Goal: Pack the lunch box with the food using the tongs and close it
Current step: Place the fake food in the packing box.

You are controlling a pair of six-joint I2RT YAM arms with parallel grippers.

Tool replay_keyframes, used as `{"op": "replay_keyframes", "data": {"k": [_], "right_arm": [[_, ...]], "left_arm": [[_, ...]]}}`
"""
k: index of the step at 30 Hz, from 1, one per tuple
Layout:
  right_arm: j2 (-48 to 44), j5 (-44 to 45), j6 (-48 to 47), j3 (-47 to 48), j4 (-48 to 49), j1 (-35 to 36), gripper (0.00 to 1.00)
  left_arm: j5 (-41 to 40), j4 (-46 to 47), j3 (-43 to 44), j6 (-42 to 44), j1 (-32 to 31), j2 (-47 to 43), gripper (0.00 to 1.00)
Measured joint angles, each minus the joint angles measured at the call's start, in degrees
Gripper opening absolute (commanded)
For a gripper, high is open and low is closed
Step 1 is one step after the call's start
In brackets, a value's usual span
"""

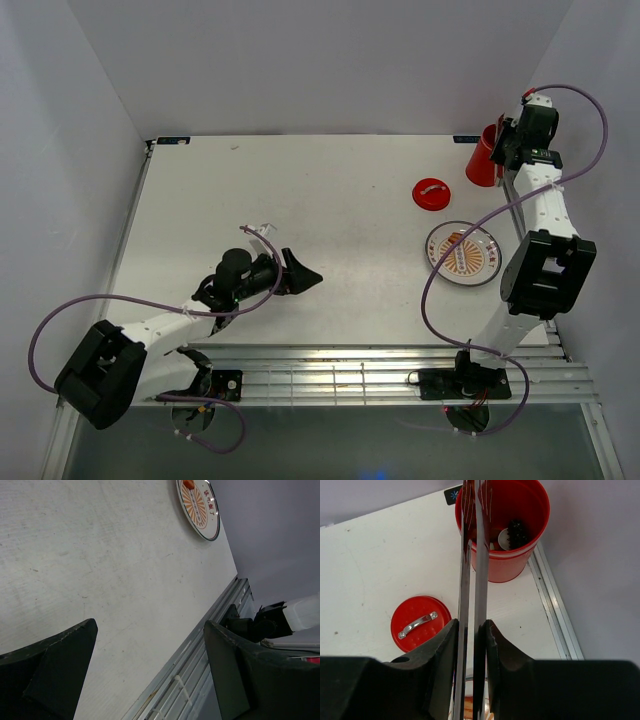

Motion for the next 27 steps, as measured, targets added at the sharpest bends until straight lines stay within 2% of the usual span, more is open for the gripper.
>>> {"op": "replay_keyframes", "data": {"k": [9, 16, 23, 27], "right_arm": [[2.4, -0.13, 0.35, 0.0, 1.42, -1.51, 0.41], [5.16, -0.55, 0.35, 0.0, 1.79, -1.9, 0.53], [4.07, -0.7, 0.31, -0.09, 1.7, -1.9, 0.55], [0.02, -1.18, 0.33, -0.98, 1.49, -1.9, 0.55]], "left_arm": [[0.74, 1.11, -0.04, -0.2, 0.0, 0.33, 0.98], [0.46, 1.16, -0.07, 0.07, 0.0, 0.11, 0.98], [-0.39, 1.18, -0.07, 0.7, 0.0, -0.26, 0.98], [-1.07, 1.18, -0.07, 0.98, 0.0, -0.26, 0.98]]}}
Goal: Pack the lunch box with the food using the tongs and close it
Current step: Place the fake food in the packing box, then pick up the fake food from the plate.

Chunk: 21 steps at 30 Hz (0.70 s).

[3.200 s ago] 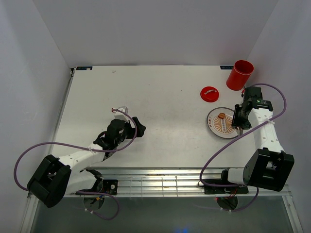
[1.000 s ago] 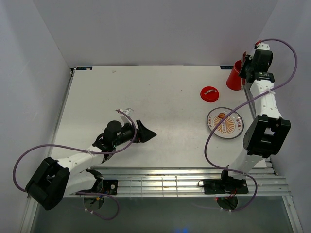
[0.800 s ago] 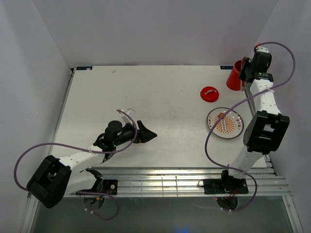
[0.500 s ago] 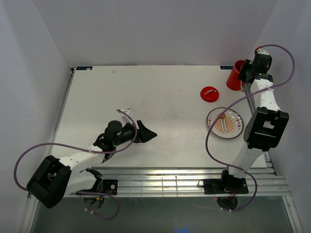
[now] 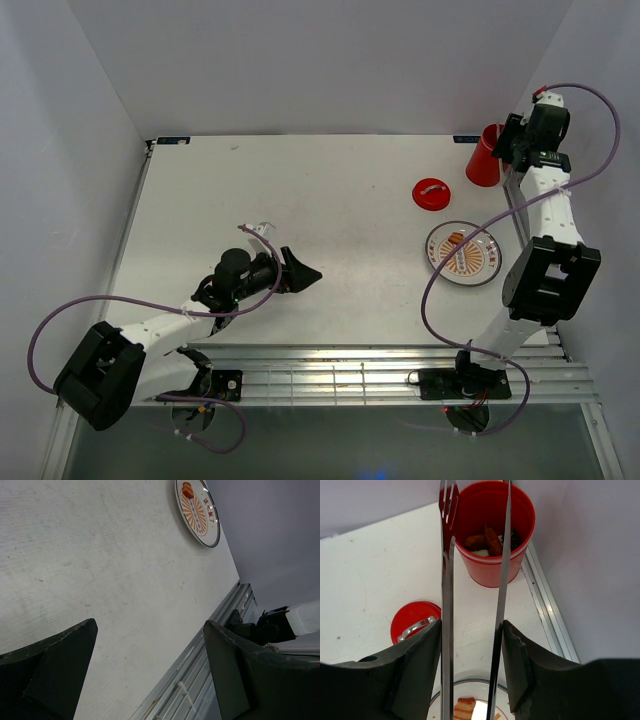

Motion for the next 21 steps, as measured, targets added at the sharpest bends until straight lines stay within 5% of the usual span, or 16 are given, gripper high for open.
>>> {"op": "replay_keyframes", "data": {"k": [7, 21], "right_arm": [[-9.29, -1.16, 2.54, -1.16, -1.46, 0.0, 0.57], [-26.12, -6.84, 11.23, -28.7, -8.92, 4.31, 0.56]], "left_arm": [[-2.27, -0.02, 0.0, 0.96, 0.0, 0.85, 0.98], [-6.08, -0.59, -0.04, 4.04, 0.0, 0.26, 0.97]]}}
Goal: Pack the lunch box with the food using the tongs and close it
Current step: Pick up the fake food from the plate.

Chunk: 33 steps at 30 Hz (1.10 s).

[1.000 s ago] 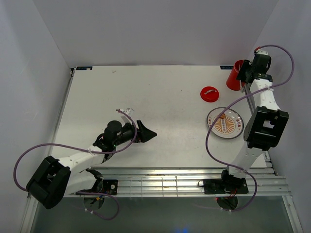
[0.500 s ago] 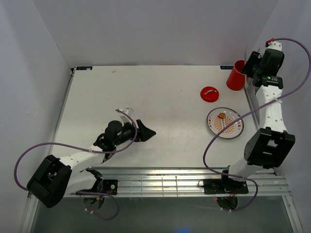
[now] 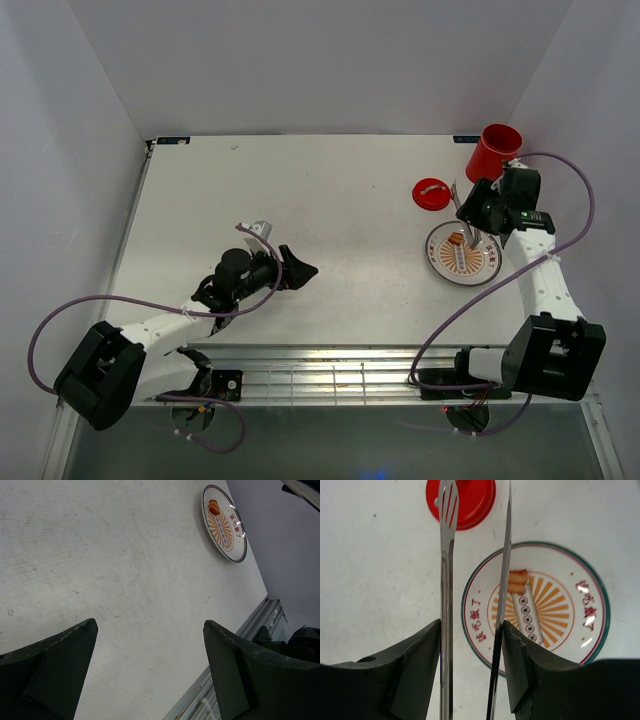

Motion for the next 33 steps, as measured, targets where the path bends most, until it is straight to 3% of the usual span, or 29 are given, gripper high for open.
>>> {"op": "replay_keyframes", "data": {"k": [12, 18, 33], "right_arm": [[-14.67, 7.08, 4.7, -12.52, -3.85, 11.32, 0.58], [-19.58, 10.49, 5.57, -15.19, -5.09, 11.74, 0.58], [-20.44, 13.64, 6.93, -20.9, -4.42, 11.74, 0.57]], "left_arm": [[-3.45, -1.46, 0.0, 1.97, 0.0, 0.15, 0.97], [-3.87, -1.79, 0.0, 2.16, 0.0, -0.15, 0.97], [-4.17, -2.67, 0.0, 2.34, 0.0, 0.35, 0.97]]}}
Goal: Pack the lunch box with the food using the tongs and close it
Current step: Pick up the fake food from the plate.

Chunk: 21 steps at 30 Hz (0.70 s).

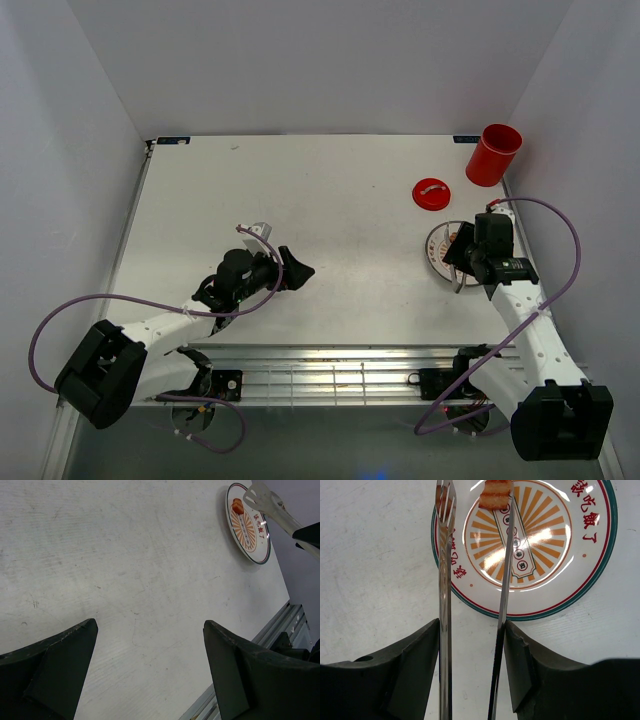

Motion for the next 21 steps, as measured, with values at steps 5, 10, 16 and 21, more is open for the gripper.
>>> {"op": "replay_keyframes", "data": {"k": [5, 10, 16, 21], "right_arm": [[0.02, 0.63, 0.11, -0.59, 0.24, 0.0, 0.57], [0.02, 1.31, 0.13, -0.83, 0.66, 0.0, 0.57], [0.02, 1.38, 0.11, -1.51, 1.95, 0.0, 0.56], [1.03, 1.38, 0.13, -2.08, 3.06, 0.0, 0.56]], "left_arm": [[0.0, 0.02, 0.0, -0.02, 0.0, 0.2, 0.97], [0.02, -0.07, 0.02, -0.02, 0.0, 0.57, 0.97], [0.02, -0.07, 0.02, -0.02, 0.0, 0.57, 0.97], [0.09, -0.07, 0.02, -0.07, 0.0, 0.92, 0.97]]}}
